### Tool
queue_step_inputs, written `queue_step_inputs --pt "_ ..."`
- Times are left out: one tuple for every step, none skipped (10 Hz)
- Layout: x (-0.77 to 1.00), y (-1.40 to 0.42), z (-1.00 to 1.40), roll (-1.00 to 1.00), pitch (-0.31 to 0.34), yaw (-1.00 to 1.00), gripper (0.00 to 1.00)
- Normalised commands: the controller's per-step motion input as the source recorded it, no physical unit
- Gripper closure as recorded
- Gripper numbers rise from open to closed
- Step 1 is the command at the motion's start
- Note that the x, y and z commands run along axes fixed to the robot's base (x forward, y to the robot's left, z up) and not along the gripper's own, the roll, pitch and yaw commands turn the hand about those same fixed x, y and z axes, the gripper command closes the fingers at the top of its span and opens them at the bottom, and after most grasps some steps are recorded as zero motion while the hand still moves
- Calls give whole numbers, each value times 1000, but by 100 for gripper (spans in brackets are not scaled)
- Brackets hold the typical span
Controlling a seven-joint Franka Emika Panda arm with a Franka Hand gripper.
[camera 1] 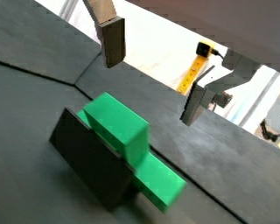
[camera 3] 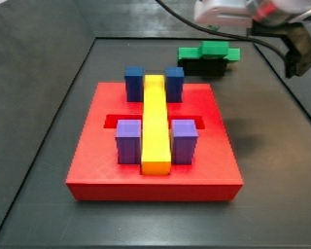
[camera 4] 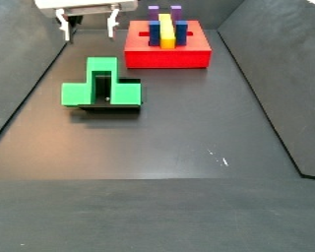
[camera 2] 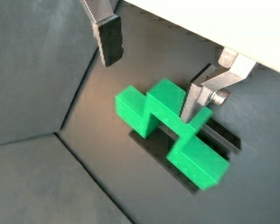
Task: Pick up the green object. Move up. Place the green object on the fixture. Regrasp the green object. Move to above the board. Insert the green object.
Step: Regrasp the green object.
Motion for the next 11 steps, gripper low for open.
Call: queue_step_inputs --pt "-460 40 -71 134 -11 0 0" --pt "-240 60 -83 -69 0 0 0" --pt "163 0 -126 -260 0 0 0" --pt "423 0 -137 -360 0 -11 0" --pt "446 0 -266 -317 -6 -57 0" --pt "320 0 -337 -97 0 -23 0" --pt "0 94 -177 0 0 0 0" --pt "-9 77 -9 149 0 0 0" --pt "-163 23 0 329 0 0 0" --pt "-203 0 0 220 0 0 0" --pt "-31 0 -57 57 0 0 0"
